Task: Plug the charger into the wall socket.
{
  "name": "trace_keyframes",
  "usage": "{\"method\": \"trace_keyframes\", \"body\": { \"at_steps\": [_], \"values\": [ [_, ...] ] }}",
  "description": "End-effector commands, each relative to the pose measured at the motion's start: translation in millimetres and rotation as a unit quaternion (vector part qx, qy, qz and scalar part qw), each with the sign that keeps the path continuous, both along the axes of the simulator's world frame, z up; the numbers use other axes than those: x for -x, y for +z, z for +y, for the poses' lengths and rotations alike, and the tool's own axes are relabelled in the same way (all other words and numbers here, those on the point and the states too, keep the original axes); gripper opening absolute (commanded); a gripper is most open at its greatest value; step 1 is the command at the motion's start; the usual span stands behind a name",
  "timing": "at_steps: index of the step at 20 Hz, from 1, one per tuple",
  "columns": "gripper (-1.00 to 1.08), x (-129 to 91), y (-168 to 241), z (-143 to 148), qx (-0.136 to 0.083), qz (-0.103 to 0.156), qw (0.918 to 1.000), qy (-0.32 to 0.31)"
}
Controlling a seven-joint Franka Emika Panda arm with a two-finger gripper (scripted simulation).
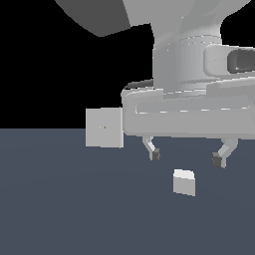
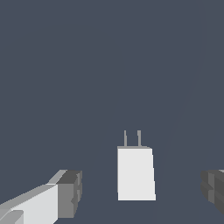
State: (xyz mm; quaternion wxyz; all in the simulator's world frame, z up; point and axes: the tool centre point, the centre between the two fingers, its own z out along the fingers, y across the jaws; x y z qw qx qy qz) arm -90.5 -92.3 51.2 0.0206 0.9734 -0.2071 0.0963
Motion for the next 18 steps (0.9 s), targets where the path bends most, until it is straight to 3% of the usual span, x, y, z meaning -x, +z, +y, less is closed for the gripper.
{"method": "trace_keyframes", "body": {
  "at_steps": [1,12,13,18],
  "values": [
    [1.00,1,-10,0,0.000,0.000,1.0000,0.000],
    [1.00,1,-39,0,0.000,0.000,1.0000,-0.001],
    [-1.00,1,-39,0,0.000,0.000,1.0000,-0.001],
    [-1.00,1,-39,0,0.000,0.000,1.0000,-0.001]
  ]
}}
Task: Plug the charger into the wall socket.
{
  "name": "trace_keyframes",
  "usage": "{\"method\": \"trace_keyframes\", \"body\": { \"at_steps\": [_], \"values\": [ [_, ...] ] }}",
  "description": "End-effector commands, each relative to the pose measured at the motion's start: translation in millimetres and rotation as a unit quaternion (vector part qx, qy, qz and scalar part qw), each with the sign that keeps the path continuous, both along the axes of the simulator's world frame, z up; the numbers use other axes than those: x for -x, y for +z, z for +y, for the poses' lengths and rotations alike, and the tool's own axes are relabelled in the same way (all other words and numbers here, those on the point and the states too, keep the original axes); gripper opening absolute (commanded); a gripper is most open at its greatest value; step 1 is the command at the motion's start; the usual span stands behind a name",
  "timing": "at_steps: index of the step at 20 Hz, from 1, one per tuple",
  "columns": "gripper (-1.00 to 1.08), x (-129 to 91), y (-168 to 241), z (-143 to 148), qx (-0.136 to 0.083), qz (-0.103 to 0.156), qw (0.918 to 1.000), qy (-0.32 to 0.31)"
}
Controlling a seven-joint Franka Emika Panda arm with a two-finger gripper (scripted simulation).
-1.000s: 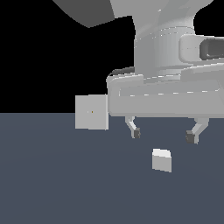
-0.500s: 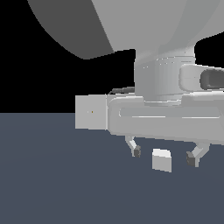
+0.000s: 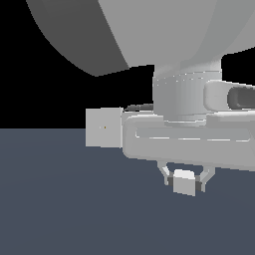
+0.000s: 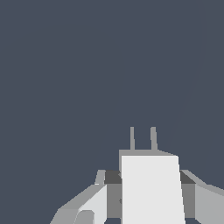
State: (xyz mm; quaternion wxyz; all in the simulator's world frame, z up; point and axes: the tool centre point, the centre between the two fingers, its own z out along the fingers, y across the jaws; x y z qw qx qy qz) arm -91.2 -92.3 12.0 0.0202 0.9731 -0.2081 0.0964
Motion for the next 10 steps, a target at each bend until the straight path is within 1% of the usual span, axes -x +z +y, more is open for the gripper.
{"method": "trace_keyframes", "body": {
  "at_steps": [1,6,10],
  "values": [
    [-1.00,-0.1,-0.2,-0.2,0.000,0.000,1.0000,0.000],
    [-1.00,-0.2,0.0,0.0,0.000,0.000,1.0000,0.000],
    [-1.00,-2.0,3.0,5.9,0.000,0.000,1.0000,0.002]
  ]
}}
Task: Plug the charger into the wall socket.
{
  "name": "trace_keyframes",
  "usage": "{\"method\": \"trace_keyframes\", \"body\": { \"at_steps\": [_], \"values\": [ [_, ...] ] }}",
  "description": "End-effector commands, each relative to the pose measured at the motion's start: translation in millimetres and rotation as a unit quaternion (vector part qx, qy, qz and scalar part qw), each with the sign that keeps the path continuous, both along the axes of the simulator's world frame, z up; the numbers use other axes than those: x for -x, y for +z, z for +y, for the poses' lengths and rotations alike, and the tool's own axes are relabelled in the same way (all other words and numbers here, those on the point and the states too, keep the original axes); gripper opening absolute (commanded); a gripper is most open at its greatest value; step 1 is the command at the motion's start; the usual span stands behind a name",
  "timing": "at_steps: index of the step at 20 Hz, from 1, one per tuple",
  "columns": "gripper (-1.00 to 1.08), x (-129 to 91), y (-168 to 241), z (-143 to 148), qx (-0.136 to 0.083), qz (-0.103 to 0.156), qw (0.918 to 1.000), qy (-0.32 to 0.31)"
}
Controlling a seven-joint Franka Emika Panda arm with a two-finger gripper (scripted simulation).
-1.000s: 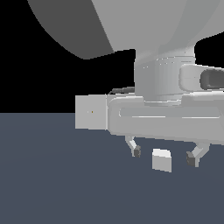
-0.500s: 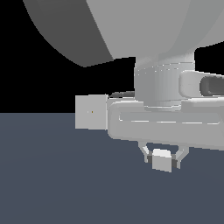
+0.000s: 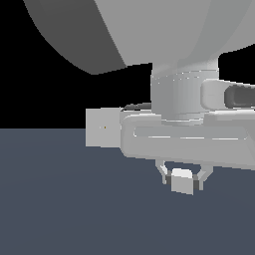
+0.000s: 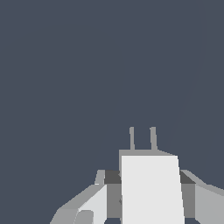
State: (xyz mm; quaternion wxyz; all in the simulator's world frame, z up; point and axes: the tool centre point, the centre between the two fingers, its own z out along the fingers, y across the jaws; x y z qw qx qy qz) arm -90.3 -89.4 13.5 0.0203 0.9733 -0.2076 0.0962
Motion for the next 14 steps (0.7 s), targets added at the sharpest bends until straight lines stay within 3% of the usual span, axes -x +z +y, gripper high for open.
{"method": "trace_keyframes", "body": {
  "at_steps": [1,8,14],
  "values": [
    [-1.00,-2,3,6,0.000,0.000,1.0000,0.002],
    [-1.00,-12,19,38,0.000,-0.001,0.9999,0.012],
    [-1.00,-26,44,87,0.000,-0.001,0.9996,0.028]
  ]
}}
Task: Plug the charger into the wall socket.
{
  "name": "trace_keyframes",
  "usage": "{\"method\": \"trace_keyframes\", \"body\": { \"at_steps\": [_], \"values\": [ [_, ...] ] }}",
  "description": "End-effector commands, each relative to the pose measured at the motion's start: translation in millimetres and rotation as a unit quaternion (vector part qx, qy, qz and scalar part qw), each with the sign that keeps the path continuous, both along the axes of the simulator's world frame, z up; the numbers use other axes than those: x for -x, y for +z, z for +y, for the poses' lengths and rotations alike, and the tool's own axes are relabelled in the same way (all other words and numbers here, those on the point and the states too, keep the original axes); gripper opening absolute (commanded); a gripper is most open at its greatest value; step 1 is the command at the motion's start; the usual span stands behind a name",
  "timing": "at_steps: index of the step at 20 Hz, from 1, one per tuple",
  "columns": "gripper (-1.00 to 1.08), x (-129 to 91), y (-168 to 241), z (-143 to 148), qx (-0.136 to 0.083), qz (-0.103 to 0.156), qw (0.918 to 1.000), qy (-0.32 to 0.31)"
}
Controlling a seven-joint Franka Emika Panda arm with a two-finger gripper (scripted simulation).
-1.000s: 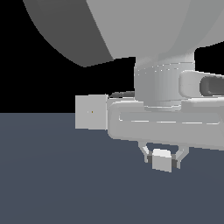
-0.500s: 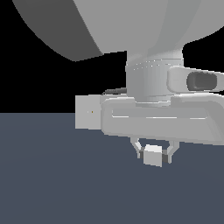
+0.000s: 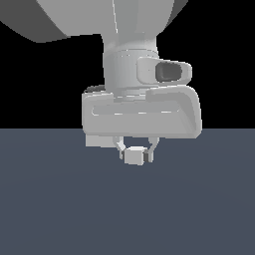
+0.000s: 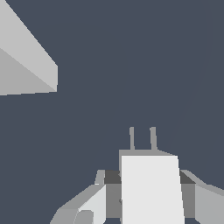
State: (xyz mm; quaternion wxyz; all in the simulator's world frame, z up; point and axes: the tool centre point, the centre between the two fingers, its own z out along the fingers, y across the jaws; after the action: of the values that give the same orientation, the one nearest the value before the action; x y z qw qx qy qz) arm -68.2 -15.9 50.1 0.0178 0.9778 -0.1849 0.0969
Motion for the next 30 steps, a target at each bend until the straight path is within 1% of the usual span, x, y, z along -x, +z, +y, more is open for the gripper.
{"method": "trace_keyframes", "body": {
  "at_steps": [1,8,13,16,25,30],
  "values": [
    [-1.00,-6,11,23,0.000,0.000,1.0000,0.007],
    [-1.00,-20,37,75,0.001,0.000,0.9997,0.024],
    [-1.00,-26,48,97,0.001,0.000,0.9995,0.031],
    [-1.00,-27,51,103,0.001,0.000,0.9995,0.033],
    [-1.00,-28,50,101,0.001,0.000,0.9995,0.033],
    [-1.00,-35,50,99,0.000,0.000,0.9995,0.033]
  ]
}}
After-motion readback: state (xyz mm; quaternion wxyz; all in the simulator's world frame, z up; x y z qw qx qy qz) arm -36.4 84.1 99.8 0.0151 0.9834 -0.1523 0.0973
